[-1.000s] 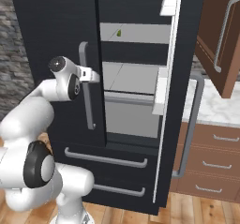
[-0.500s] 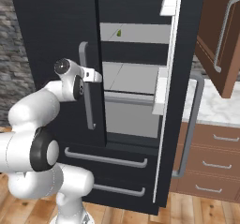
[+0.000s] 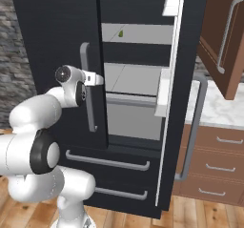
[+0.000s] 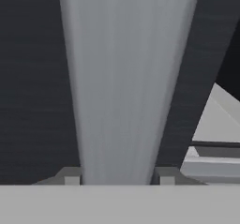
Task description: There is a bowl on the dining counter. Grab a lemon wedge from the fridge and place it in the bowl. Then get the liquor bottle and glass cup from the cabinet and place them next to the bowl.
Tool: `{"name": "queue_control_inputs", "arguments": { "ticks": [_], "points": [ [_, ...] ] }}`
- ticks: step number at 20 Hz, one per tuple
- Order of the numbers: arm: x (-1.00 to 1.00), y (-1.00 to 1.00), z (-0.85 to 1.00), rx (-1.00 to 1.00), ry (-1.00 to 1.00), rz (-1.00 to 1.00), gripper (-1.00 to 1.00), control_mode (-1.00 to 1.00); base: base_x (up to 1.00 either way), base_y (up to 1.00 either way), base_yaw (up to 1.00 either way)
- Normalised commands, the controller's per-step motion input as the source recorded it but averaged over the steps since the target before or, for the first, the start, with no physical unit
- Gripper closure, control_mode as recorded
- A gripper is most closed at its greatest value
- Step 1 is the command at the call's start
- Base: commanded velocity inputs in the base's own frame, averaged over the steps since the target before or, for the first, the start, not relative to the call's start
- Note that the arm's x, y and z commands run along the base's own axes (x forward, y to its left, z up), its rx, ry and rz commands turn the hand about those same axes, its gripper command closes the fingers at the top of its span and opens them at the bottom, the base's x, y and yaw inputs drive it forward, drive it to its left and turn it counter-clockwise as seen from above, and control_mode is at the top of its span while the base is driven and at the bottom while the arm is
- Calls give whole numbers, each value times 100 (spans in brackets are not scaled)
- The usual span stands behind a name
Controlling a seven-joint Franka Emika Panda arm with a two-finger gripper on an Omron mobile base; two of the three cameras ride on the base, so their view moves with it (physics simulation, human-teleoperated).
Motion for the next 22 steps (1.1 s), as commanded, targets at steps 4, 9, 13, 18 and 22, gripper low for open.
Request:
{"name": "queue_control_inputs", "arguments": {
  "ticks": [4,9,13,18,22],
  "points": [
    [-8,70,0,0,0,11,100,-100,0,0,0],
    [-73,72,0,0,0,16,100,-100,0,0,0],
    [-100,60,0,0,0,12,100,-100,0,0,0],
    [-100,50,0,0,-1,8,100,-100,0,0,0],
    [-100,61,2,0,0,2,100,-100,0,0,0]
  ]
}}
